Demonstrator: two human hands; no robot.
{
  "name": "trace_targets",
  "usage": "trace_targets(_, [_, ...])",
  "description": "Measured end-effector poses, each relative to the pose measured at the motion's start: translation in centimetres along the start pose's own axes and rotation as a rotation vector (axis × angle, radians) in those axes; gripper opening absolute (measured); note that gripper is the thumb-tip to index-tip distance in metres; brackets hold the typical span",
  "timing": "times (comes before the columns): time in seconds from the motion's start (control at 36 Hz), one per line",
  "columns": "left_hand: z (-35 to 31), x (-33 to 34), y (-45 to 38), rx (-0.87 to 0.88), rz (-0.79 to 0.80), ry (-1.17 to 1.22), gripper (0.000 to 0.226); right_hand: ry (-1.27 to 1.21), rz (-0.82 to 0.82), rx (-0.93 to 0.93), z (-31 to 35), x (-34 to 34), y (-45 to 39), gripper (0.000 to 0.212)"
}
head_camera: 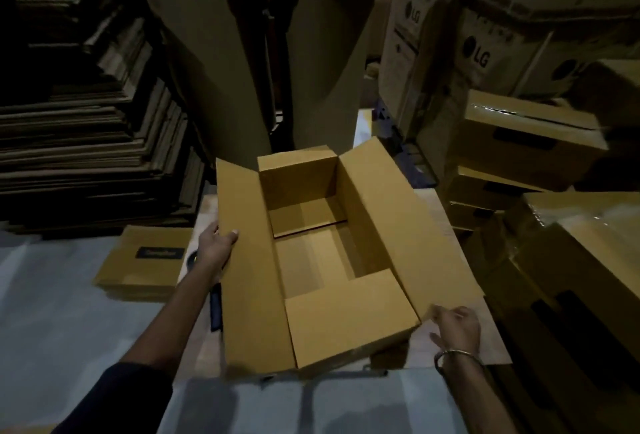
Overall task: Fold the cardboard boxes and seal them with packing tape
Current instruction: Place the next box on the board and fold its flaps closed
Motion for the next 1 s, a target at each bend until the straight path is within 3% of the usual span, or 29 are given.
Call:
trace_targets(0.11, [1.0,-0.9,-0.3,0.010,-0.055,-0.130,0.046,0.303,-0.339,-0.353,6.4,-2.8,2.7,0.085])
trace_targets(0.19, [2.0,-1.4,-0.5,0.016,-0.082,-0.169,0.046,0.453,-0.517,-0.645,12.5,-1.0,7.3,0.089])
trace_targets(0.28, [3.1,-1.5,-1.0,-0.011,-0.075,-0.175,0.047,0.492,-0.375,-0.833,16.2,5.5,8.7,0.073])
trace_targets(0.42, [5.1,-1.9,-3.2,-0.070,-0.039,-0.169,0.056,0.648,0.057,-0.920,18.3,19.6,6.9,0.054])
trace_targets(0.53, [4.9,-1.6,-4.2,-0.088,0.054,-0.078,0.068,0.879,0.258,-0.964,19.4,29.4,5.1,0.050])
trace_targets(0.67, [2.8,-1.5,-4.4,-0.028,0.236,-0.032,0.077,1.070,0.362,-0.936,22.9,38.6,1.5,0.052])
trace_targets(0.81, [3.4,-1.5,-4.9,-0.030,0.357,-0.019,0.075,1.168,0.284,-0.926,28.0,44.7,-2.6,0.060])
trace_targets(0.92, [4.4,-1.8,-4.8,-0.021,0.377,-0.045,0.059,1.175,0.260,-0.815,29.3,47.7,-5.9,0.071])
trace_targets(1.0, [4.7,-1.9,-5.3,-0.004,0.323,-0.040,0.053,1.035,0.316,-0.720,29.8,48.9,-7.5,0.084])
Point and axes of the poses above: each hand's wrist, its own y-axis away from the middle knuckle, its own x-axis out of the palm, z = x × y, the point moved 10 cm from there along -y, towards the middle knuckle
